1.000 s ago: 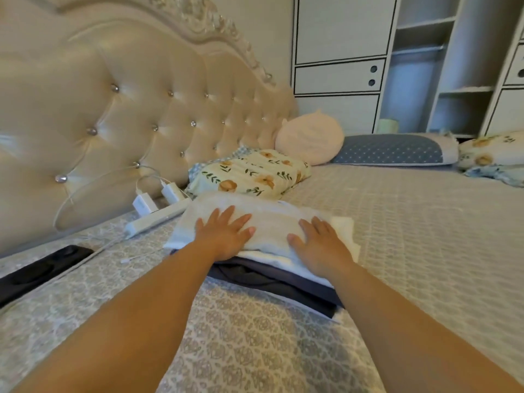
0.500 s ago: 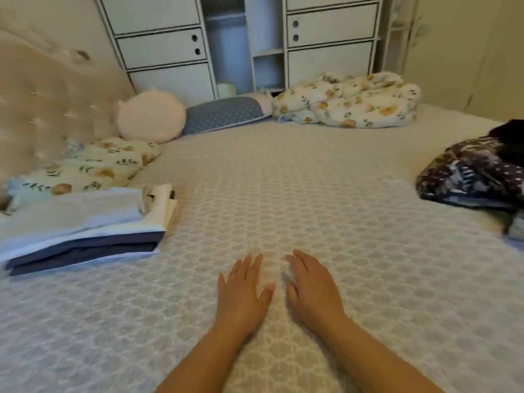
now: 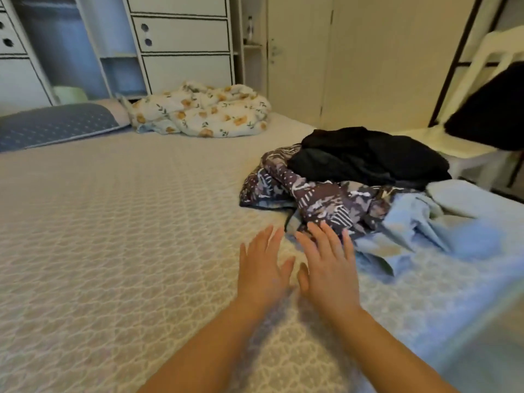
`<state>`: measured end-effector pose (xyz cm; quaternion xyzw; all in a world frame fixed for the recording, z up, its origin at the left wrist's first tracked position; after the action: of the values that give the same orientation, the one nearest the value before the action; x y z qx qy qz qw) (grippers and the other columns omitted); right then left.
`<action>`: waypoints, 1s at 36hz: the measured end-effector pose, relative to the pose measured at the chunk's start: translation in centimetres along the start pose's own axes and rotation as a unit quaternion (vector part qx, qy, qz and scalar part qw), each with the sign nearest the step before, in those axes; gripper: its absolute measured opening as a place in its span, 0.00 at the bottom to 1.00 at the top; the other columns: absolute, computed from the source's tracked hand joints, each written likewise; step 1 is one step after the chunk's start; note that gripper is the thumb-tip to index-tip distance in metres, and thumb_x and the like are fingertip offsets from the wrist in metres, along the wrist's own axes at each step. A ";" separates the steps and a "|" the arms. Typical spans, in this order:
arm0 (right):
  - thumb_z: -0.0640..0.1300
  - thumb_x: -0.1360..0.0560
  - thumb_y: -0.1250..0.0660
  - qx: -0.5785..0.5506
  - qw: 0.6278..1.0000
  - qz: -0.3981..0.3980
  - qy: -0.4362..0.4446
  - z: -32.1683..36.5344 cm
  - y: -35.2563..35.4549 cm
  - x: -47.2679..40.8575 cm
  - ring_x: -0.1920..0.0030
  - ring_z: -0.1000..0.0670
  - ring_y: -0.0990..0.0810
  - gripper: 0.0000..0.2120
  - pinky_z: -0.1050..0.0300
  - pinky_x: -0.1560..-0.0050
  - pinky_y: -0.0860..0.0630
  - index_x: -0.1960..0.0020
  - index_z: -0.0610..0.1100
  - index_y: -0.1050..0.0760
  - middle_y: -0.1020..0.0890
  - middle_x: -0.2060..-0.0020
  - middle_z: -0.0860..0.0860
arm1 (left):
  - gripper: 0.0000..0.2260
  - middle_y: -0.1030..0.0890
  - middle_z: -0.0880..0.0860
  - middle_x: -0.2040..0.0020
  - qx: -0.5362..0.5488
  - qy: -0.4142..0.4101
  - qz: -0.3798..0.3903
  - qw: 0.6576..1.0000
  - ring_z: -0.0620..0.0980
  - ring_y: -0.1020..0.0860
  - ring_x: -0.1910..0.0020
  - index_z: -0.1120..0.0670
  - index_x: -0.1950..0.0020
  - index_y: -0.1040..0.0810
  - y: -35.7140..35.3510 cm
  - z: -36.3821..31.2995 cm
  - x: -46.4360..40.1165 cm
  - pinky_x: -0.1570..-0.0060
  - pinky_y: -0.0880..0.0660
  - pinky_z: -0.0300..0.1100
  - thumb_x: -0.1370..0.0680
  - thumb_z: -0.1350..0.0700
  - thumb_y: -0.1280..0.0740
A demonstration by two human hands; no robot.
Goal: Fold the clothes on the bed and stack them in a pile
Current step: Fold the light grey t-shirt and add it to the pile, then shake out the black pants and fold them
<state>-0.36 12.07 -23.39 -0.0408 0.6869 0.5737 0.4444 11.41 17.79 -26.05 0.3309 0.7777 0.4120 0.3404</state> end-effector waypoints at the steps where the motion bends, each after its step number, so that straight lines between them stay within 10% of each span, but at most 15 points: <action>1: 0.44 0.32 0.33 0.002 1.000 -0.027 -0.002 -1.2 0.4 -1.3 0.35 0.41 0.26 0.20 0.40 0.31 0.43 0.40 0.43 0.22 0.22 0.39 0.44 | 0.26 0.50 0.44 0.22 0.005 -0.014 -0.014 1.000 0.46 0.49 0.24 0.42 0.22 0.50 0.1 -1.2 -1.6 0.26 0.57 0.53 0.19 0.42 0.46; 12: 0.44 0.23 0.42 0.059 0.989 0.078 -0.110 -12.1 -2.4 -10.9 0.24 0.45 0.47 0.25 0.44 0.26 0.53 0.26 0.48 0.39 0.38 0.26 0.47 | 0.23 0.46 0.45 0.22 -0.054 -0.073 -0.022 0.996 0.49 0.49 0.24 0.41 0.23 0.46 -0.9 -7.4 -13.4 0.27 0.55 0.57 0.18 0.44 0.46; 29: 0.45 0.20 0.44 0.130 0.976 0.122 -0.128 -19.4 -7.7 -15.9 0.29 0.45 0.40 0.24 0.50 0.33 0.38 0.25 0.45 0.42 0.38 0.28 0.47 | 0.25 0.59 0.49 0.21 -0.227 -0.147 0.042 0.962 0.53 0.64 0.24 0.45 0.28 0.32 -4.2 -9.0 -21.8 0.31 0.68 0.60 0.22 0.36 0.49; 36: 0.45 0.20 0.43 0.108 0.965 0.137 -0.196 -21.6 -8.9 -17.6 0.36 0.44 0.32 0.15 0.50 0.38 0.35 0.35 0.47 0.28 0.28 0.36 0.47 | 0.20 0.34 0.48 0.28 -0.182 -0.150 0.069 0.969 0.50 0.36 0.29 0.50 0.32 0.27 -3.7 -9.4 -23.0 0.28 0.61 0.58 0.19 0.43 0.47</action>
<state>3.07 -16.71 -19.69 0.2153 0.6431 0.5483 0.4892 15.61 -6.00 -19.28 0.3743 0.6047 0.5153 0.4782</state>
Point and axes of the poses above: each hand's wrist, its own x-axis away from the middle knuckle, its own y-axis out of the back of the hand, z = x × y, the point moved 2 cm from there along -x, towards the middle knuckle
